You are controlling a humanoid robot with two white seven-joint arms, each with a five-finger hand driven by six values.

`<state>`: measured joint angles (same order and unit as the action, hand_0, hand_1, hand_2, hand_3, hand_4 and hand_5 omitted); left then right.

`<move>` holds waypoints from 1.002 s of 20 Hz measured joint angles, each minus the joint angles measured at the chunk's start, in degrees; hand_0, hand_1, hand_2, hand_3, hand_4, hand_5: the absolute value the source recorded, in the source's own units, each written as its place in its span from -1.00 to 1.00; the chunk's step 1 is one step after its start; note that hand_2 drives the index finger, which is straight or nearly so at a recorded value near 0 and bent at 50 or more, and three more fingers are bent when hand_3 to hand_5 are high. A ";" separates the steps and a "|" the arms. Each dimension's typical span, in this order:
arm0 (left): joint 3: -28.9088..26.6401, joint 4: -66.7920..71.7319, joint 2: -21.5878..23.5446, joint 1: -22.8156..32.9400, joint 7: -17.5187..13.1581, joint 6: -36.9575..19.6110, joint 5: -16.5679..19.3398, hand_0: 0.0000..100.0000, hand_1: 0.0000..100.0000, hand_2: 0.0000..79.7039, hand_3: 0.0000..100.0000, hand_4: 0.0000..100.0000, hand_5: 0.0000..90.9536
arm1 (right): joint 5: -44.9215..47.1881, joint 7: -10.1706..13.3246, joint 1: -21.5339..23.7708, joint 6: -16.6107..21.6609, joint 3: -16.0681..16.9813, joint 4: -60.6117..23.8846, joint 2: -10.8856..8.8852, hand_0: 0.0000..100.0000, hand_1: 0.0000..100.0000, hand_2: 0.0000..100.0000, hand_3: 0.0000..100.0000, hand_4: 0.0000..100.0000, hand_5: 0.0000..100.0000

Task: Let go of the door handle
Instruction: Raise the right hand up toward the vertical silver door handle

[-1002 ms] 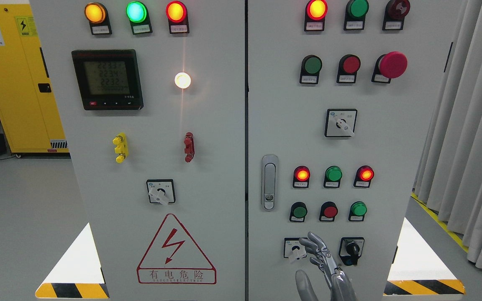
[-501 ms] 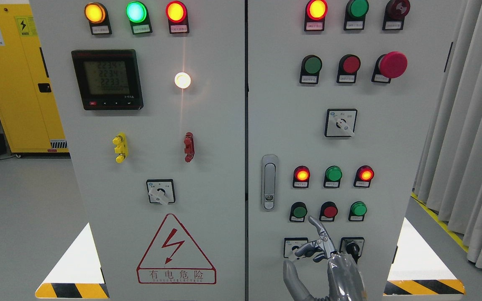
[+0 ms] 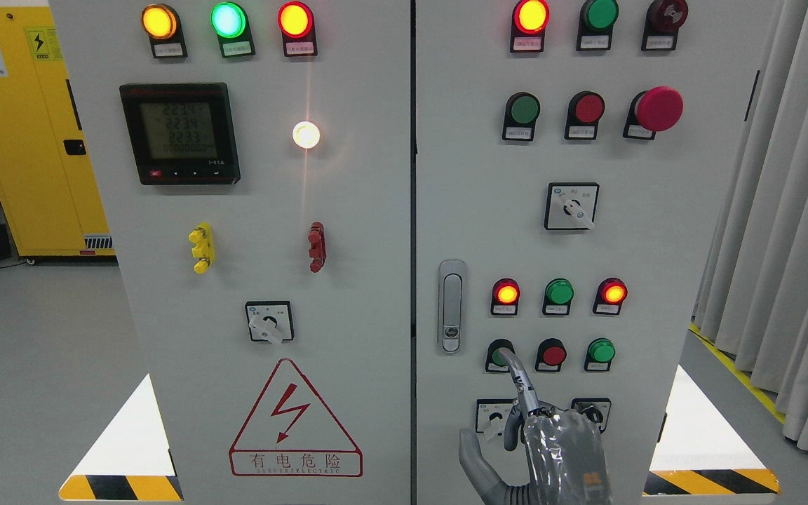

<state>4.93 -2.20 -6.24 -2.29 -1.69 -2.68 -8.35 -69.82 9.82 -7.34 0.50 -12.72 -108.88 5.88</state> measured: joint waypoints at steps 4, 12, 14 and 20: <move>0.00 0.00 0.00 0.00 0.00 0.04 0.00 -0.76 0.11 -1.00 -1.00 -1.00 -1.00 | -5.87 0.91 -0.41 -0.29 -0.66 0.98 0.21 -0.13 -0.19 -0.95 1.00 1.00 1.00; 0.00 0.00 0.00 0.00 0.00 -0.21 0.00 -0.76 0.11 -1.00 -1.00 -1.00 -1.00 | -14.59 1.83 -2.11 -2.56 -2.04 3.14 0.55 -0.14 -0.20 -0.96 1.00 1.00 1.00; 0.01 0.00 0.00 0.00 0.00 -0.22 0.00 -0.76 0.11 -1.00 -1.00 -1.00 -1.00 | -15.96 1.87 -2.89 -2.87 -2.33 3.89 0.62 -0.14 -0.20 -0.96 1.00 1.00 1.00; 0.01 0.00 0.00 0.00 0.00 -0.23 0.00 -0.76 0.11 -1.00 -1.00 -1.00 -1.00 | -18.12 2.40 -4.57 -3.96 -2.91 6.01 0.74 -0.13 -0.21 -0.97 1.00 1.00 1.00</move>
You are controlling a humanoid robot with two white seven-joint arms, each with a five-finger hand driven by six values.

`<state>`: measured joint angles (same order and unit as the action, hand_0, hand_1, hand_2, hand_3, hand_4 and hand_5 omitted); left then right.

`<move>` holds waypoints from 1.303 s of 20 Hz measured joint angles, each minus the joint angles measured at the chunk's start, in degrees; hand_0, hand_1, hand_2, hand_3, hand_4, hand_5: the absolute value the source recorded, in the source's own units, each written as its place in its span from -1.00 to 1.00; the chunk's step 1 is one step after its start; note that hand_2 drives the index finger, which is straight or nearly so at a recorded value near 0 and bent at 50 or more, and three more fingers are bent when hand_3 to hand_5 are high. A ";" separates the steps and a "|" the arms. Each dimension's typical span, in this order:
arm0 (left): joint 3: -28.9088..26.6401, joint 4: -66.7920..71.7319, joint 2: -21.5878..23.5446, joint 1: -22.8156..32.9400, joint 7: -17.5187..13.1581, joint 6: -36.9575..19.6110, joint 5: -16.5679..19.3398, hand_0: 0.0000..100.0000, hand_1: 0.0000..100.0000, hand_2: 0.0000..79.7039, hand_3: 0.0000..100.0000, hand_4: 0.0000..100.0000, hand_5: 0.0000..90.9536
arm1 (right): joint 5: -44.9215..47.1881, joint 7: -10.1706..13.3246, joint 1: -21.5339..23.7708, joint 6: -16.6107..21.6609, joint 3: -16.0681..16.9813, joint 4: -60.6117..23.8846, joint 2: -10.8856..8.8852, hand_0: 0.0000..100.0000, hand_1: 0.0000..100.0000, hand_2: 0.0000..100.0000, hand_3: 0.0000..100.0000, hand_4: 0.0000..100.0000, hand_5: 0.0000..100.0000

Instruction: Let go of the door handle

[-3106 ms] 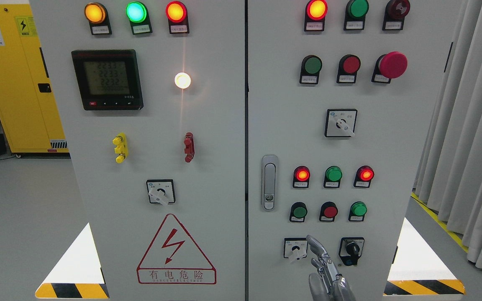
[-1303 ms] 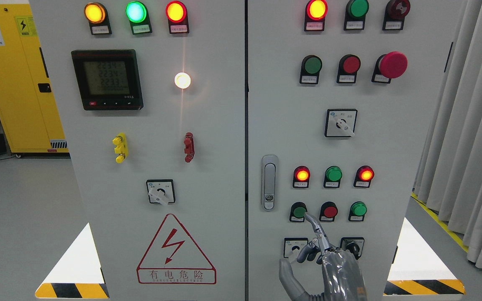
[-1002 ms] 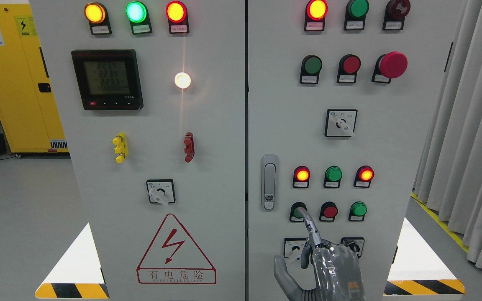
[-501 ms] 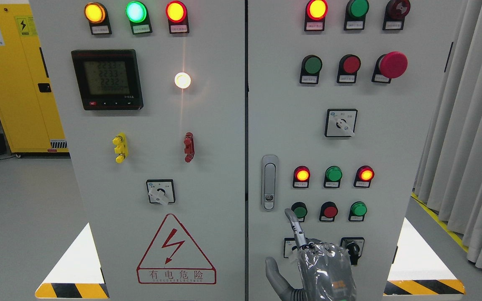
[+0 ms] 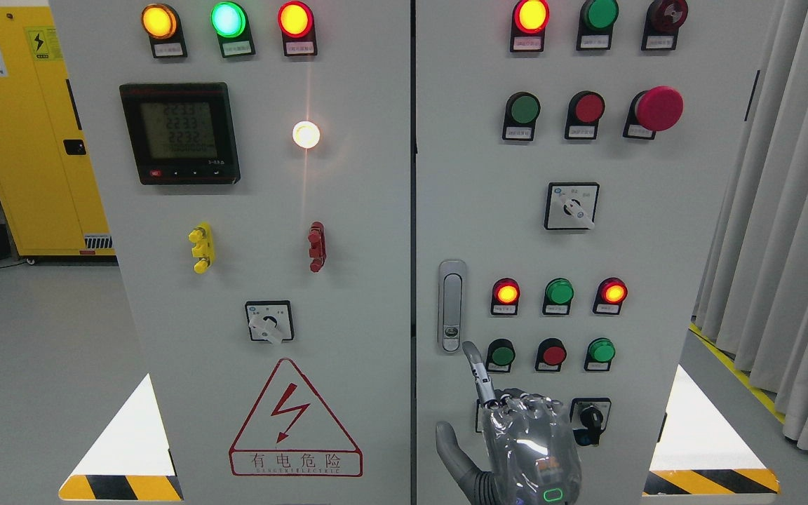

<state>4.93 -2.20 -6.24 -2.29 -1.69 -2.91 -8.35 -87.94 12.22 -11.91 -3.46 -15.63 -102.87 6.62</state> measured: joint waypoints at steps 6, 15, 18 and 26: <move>0.00 0.00 0.00 0.00 0.00 -0.02 0.00 -0.76 0.11 -1.00 -1.00 -1.00 -1.00 | -0.69 0.62 -1.29 -0.39 -0.27 1.77 0.06 -0.09 -0.22 -0.97 1.00 1.00 1.00; -0.01 0.00 0.00 0.00 0.00 -0.04 0.00 -0.76 0.11 -1.00 -1.00 -1.00 -1.00 | -0.92 1.09 -2.86 -1.24 -0.29 4.28 0.17 -0.04 -0.22 -0.97 1.00 1.00 1.00; 0.00 0.00 0.00 0.00 0.00 -0.05 0.00 -0.76 0.11 -1.00 -1.00 -1.00 -1.00 | -0.90 1.12 -3.66 -1.69 -0.29 5.16 0.26 -0.03 -0.22 -0.96 1.00 1.00 1.00; 0.00 0.00 0.00 0.00 0.00 -0.22 0.00 -0.76 0.11 -1.00 -1.00 -1.00 -1.00 | -0.79 1.35 -4.65 -1.85 -0.26 6.81 0.47 -0.02 -0.22 -0.95 1.00 1.00 1.00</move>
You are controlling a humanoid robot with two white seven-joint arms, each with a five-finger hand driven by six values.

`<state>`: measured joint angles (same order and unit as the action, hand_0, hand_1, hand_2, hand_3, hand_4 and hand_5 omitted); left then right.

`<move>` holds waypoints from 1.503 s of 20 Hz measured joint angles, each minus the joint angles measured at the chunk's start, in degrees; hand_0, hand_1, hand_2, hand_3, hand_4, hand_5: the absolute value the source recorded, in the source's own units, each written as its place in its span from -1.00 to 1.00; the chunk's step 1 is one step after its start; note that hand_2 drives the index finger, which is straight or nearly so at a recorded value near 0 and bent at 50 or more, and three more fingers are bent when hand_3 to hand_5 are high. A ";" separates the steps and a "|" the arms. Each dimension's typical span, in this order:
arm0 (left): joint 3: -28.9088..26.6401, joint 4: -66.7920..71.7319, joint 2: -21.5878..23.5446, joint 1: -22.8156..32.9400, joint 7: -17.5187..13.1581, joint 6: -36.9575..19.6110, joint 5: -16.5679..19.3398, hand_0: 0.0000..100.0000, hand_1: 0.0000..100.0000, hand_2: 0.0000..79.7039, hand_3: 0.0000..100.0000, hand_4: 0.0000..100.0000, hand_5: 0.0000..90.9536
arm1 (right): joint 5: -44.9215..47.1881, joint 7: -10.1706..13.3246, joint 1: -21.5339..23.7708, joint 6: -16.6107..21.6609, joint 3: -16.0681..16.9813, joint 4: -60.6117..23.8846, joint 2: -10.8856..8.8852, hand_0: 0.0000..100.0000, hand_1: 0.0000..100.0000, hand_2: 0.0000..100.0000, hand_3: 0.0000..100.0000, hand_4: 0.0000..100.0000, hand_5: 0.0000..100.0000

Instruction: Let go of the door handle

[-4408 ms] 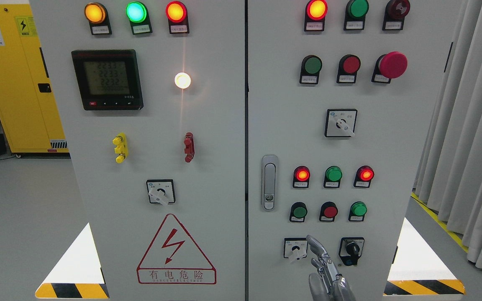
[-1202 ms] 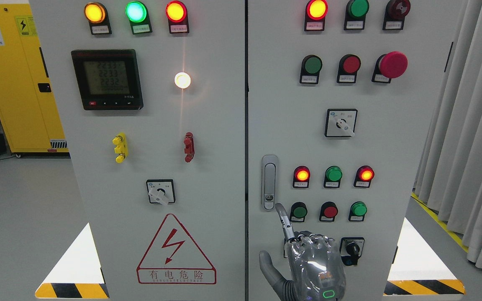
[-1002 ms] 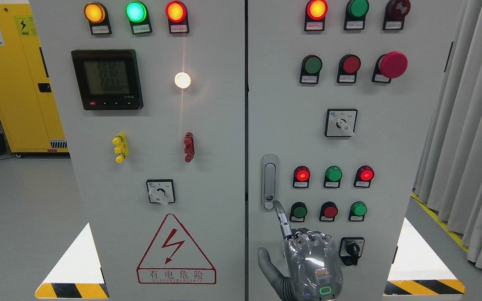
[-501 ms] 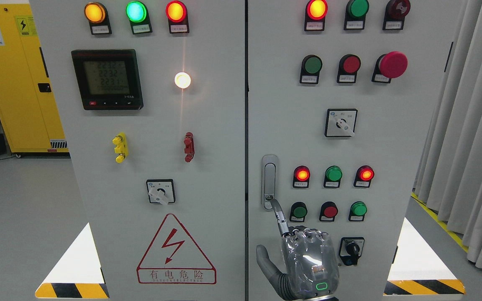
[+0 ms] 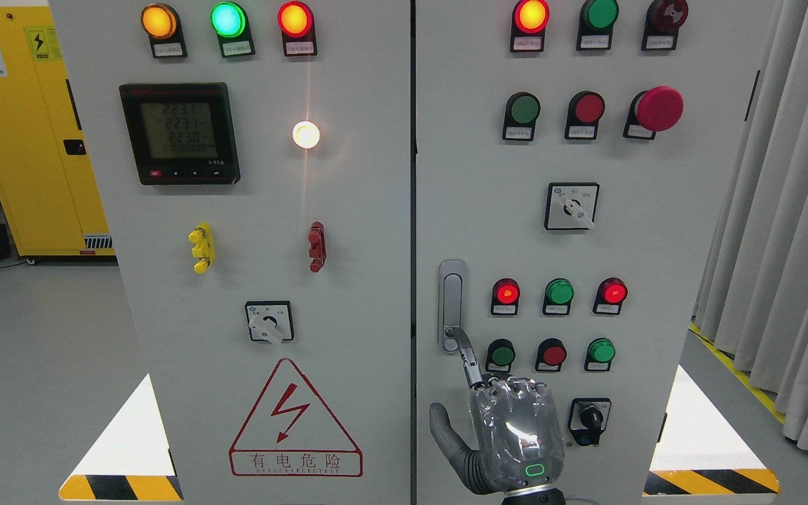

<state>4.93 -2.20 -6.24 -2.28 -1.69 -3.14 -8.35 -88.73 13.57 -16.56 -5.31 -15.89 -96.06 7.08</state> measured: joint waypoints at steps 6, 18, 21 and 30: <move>0.00 0.00 0.00 0.00 0.00 -0.09 0.00 -0.76 0.11 -1.00 -1.00 -1.00 -1.00 | 0.03 -0.23 -0.24 -0.01 0.01 0.70 0.09 -0.01 -0.22 -0.95 1.00 1.00 1.00; 0.01 0.00 0.00 0.00 0.00 0.20 0.00 -0.76 0.11 -1.00 -1.00 -1.00 -1.00 | 0.20 -0.32 -1.31 -0.30 0.07 1.80 0.18 -0.01 -0.22 -0.94 1.00 1.00 1.00; 0.02 0.00 0.00 0.00 0.00 0.20 0.00 -0.76 0.11 -1.00 -1.00 -1.00 -1.00 | 0.24 -0.25 -1.39 -0.38 0.09 1.97 0.20 -0.01 -0.22 -0.93 1.00 1.00 1.00; 0.01 0.00 0.00 0.00 0.00 0.21 0.00 -0.76 0.11 -1.00 -1.00 -1.00 -1.00 | 0.43 -0.52 -1.42 -0.45 0.01 2.24 0.23 0.00 -0.22 -0.91 1.00 1.00 1.00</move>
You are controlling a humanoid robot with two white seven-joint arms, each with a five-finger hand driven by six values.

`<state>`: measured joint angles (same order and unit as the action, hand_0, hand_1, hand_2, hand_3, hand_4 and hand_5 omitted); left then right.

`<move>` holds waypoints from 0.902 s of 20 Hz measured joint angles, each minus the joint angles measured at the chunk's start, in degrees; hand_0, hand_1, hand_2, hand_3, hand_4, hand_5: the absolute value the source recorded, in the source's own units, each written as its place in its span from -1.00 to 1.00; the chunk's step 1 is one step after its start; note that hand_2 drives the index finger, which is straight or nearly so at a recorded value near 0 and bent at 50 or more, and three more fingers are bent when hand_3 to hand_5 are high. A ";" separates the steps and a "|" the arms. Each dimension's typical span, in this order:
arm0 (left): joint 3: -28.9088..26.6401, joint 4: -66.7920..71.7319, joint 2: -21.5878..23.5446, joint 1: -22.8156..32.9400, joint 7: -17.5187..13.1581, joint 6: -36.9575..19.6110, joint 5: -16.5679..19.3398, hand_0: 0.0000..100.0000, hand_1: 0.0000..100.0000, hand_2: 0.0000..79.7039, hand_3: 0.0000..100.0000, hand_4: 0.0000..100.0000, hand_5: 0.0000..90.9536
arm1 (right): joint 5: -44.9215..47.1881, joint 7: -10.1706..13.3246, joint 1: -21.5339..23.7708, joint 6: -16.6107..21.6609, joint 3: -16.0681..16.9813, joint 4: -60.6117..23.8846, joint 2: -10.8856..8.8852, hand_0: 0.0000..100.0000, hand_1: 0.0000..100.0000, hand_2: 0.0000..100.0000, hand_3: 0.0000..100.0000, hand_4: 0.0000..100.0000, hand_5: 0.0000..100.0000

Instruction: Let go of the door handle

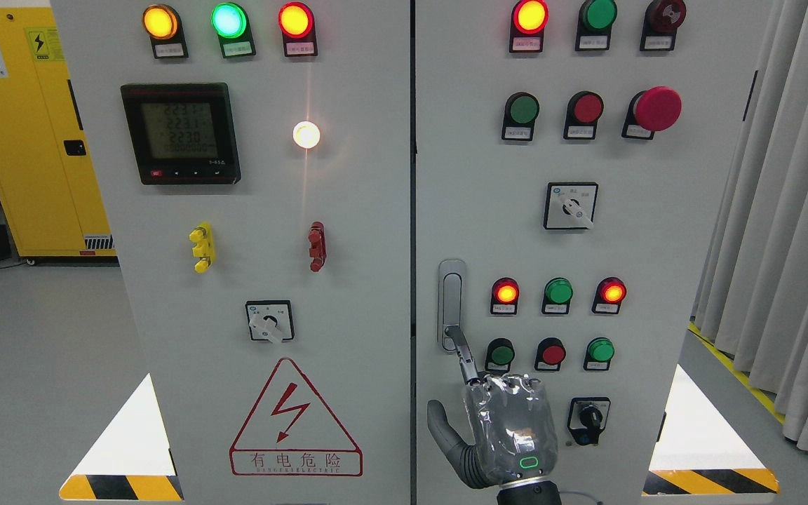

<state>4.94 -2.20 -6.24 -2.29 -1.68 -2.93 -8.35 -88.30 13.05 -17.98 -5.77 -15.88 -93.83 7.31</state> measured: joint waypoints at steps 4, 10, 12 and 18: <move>0.00 0.00 0.00 0.00 0.00 0.00 0.00 -0.76 0.11 -1.00 -1.00 -1.00 -1.00 | 0.06 -0.11 0.05 -0.01 -0.08 0.07 0.00 0.00 -0.22 -0.90 1.00 1.00 1.00; 0.00 0.00 0.00 0.00 0.00 0.00 0.00 -0.76 0.11 -1.00 -1.00 -1.00 -1.00 | 0.22 -0.24 0.19 -0.01 -0.17 0.11 0.02 0.02 -0.22 -0.90 1.00 1.00 1.00; 0.00 0.00 0.00 0.00 0.00 0.00 0.00 -0.76 0.11 -1.00 -1.00 -1.00 -1.00 | 0.25 -0.31 0.24 -0.01 -0.19 0.13 0.03 0.02 -0.22 -0.90 1.00 1.00 1.00; 0.00 0.00 0.00 0.00 0.00 0.00 0.00 -0.76 0.11 -1.00 -1.00 -1.00 -1.00 | 0.34 -0.51 0.35 0.04 -0.25 0.17 0.04 0.03 -0.22 -0.89 1.00 1.00 1.00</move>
<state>4.94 -2.20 -6.24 -2.29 -1.69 -2.92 -8.35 -87.96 12.55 -17.63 -5.72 -16.13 -93.65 7.34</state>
